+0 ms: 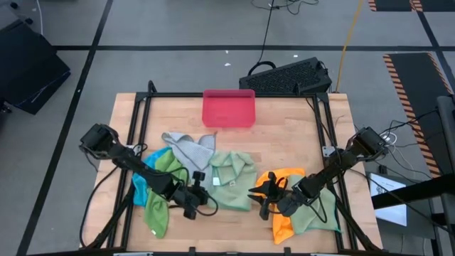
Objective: Fold microfiber towels
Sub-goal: Fold the top light green towel
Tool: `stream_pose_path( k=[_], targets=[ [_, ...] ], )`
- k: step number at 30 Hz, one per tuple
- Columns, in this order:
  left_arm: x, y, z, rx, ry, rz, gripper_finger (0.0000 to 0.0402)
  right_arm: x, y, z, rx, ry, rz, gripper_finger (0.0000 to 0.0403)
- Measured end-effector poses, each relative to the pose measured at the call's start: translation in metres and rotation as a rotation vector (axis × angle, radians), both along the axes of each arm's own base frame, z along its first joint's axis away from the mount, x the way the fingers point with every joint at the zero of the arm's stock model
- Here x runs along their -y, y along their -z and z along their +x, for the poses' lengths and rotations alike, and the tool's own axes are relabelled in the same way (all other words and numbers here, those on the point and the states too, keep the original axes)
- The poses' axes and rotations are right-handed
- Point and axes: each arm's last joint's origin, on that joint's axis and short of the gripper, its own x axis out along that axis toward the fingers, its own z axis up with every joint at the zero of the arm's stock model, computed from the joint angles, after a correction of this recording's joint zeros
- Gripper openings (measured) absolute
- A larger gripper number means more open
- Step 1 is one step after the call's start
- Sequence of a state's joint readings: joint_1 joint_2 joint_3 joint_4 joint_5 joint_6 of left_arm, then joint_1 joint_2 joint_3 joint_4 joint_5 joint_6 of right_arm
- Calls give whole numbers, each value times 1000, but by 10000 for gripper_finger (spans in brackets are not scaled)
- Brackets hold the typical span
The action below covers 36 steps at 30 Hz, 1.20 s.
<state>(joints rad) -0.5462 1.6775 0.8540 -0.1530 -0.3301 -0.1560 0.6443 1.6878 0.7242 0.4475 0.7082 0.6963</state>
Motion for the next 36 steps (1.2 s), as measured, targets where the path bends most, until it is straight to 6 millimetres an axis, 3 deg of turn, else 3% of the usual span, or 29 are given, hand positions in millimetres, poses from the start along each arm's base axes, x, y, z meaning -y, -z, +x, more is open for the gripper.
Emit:
stream_pose_path(
  k=[7, 14, 21, 29, 36],
  targets=[
    [13, -2, -3, 24, 57, -63, 4, 0, 0, 0, 5, 0, 0, 91],
    [6, 15, -9, -14, 12, -96, 4, 0, -1, 0, 7, -3, -3, 91],
    [6, 13, -6, 57, 7, -154, 20, -1, -1, 0, 5, -14, -20, 91],
    [7, 16, -8, 28, 1, -216, 6, -1, -1, 0, 3, -19, -28, 91],
    [4, 16, -7, 27, -42, -236, 99, -1, -1, 0, 1, -25, -40, 91]
  ],
)
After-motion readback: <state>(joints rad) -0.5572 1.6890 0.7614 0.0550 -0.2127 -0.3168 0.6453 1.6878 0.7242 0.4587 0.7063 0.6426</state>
